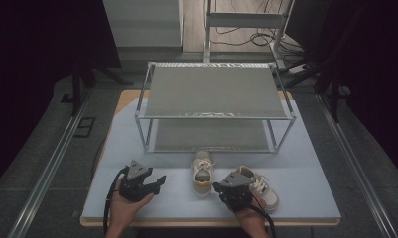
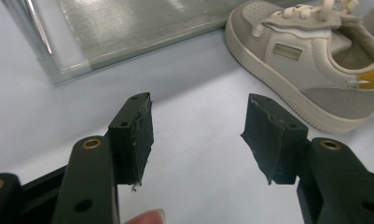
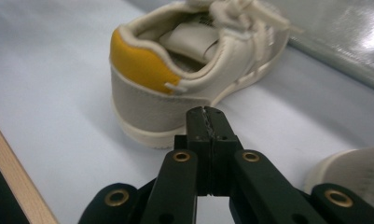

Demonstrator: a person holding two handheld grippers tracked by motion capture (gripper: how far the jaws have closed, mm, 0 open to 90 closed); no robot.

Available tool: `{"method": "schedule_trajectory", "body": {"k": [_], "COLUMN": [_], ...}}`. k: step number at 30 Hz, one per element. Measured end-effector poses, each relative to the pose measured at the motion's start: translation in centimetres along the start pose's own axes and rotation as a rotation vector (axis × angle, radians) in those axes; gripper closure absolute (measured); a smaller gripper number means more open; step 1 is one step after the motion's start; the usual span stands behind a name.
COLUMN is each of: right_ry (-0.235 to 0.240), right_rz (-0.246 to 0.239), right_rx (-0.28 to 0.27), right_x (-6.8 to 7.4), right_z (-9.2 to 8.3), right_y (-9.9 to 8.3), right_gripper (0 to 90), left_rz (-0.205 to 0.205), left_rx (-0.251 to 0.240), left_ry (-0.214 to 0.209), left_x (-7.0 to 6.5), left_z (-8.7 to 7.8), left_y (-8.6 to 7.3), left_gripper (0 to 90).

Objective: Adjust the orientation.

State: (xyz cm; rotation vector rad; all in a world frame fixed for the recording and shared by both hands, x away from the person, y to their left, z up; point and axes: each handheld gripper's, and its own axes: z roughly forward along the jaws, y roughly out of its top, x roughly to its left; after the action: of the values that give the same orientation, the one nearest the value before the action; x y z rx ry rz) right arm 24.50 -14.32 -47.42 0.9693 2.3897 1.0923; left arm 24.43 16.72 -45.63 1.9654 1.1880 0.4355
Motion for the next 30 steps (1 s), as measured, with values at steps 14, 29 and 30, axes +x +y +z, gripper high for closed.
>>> {"method": "schedule_trajectory", "body": {"k": [14,29,30], "right_ry": [0.118,0.155,0.14], "right_rz": [-0.006,-0.03,-0.043], "right_rx": [-0.016,-0.028,-0.03], "right_x": [2.2,3.7,3.7], "right_z": [2.0,3.8,3.4], "right_y": [0.9,1.5,1.5], "right_gripper": [89.5,87.5,87.1], "left_rz": [-0.021,-0.039,-0.035], "left_rx": [0.003,0.002,0.001], "left_ry": [-0.016,-0.017,-0.017], "left_x": [0.5,1.0,1.0], "left_z": [0.0,-0.2,-0.2], "left_y": [-0.1,-0.2,-0.2], "left_gripper": [40.6,39.7,39.7]}}
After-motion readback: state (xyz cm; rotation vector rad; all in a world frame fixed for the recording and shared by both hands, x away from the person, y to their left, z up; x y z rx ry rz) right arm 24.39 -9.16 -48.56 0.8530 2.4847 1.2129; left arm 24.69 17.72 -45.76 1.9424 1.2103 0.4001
